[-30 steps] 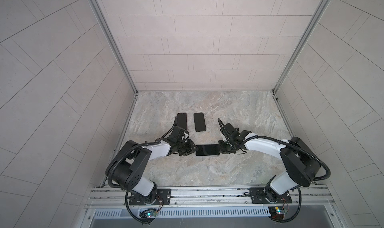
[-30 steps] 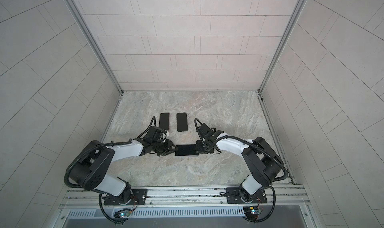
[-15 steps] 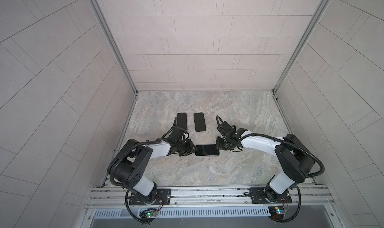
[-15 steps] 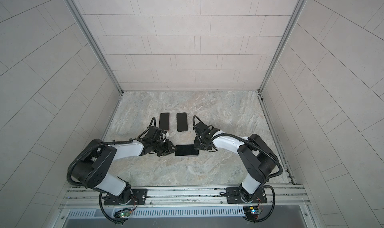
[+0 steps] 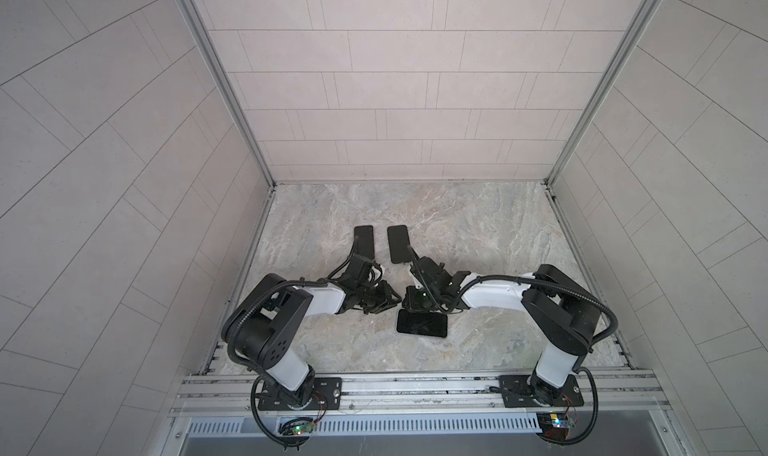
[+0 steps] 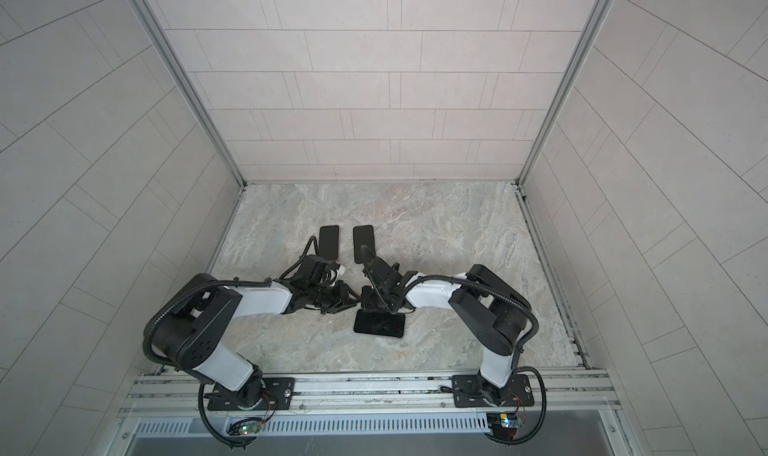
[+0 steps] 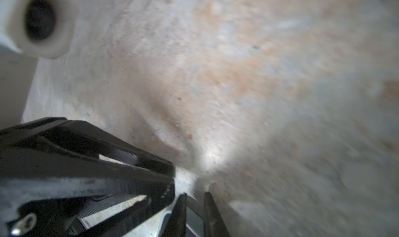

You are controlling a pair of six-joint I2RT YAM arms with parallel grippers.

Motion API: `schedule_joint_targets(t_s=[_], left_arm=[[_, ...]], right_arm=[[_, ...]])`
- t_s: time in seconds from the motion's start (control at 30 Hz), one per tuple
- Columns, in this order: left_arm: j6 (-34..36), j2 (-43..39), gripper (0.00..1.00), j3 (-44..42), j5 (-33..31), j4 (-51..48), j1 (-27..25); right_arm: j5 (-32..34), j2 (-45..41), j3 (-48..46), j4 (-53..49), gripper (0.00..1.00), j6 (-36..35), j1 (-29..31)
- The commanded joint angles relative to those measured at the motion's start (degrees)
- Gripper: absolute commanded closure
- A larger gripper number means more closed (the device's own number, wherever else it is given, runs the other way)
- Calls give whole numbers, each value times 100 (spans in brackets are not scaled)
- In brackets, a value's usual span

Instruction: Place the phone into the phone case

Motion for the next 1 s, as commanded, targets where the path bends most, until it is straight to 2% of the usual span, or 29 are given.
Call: schedule_joint_targets(t_s=[0.0, 0.17, 0.33, 0.43, 0.5, 0.6, 0.77, 0.97], left_arm=[[32, -76, 70, -116, -139, -221, -8], [357, -482, 66, 13, -405, -911, -7], [659, -1007, 62, 56, -605, -1725, -40], [553, -1158, 61, -83, -647, -1743, -240], [441, -1213, 59, -162, -780, -1724, -519], [212, -1245, 58, -309, -949, -1540, -883], [24, -1166, 58, -538, -1052, -1233, -1027], [17, -979, 58, -473, -1025, -1131, -1059]], right_arm=[[637, -88, -94, -1683, 69, -311, -178], [1044, -1001, 346, -2467, 60, -739, -523], [1201, -1964, 183, -3170, 61, -733, -611], [714, -2582, -642, -2784, 69, -111, -566], [383, -2999, -1332, -2157, 74, 541, -442], [292, -3360, -2032, -1546, 76, 1205, -131], [358, -3565, -2471, -1054, 76, 1702, 163], [268, -3530, -2601, -692, 78, 1857, 206]])
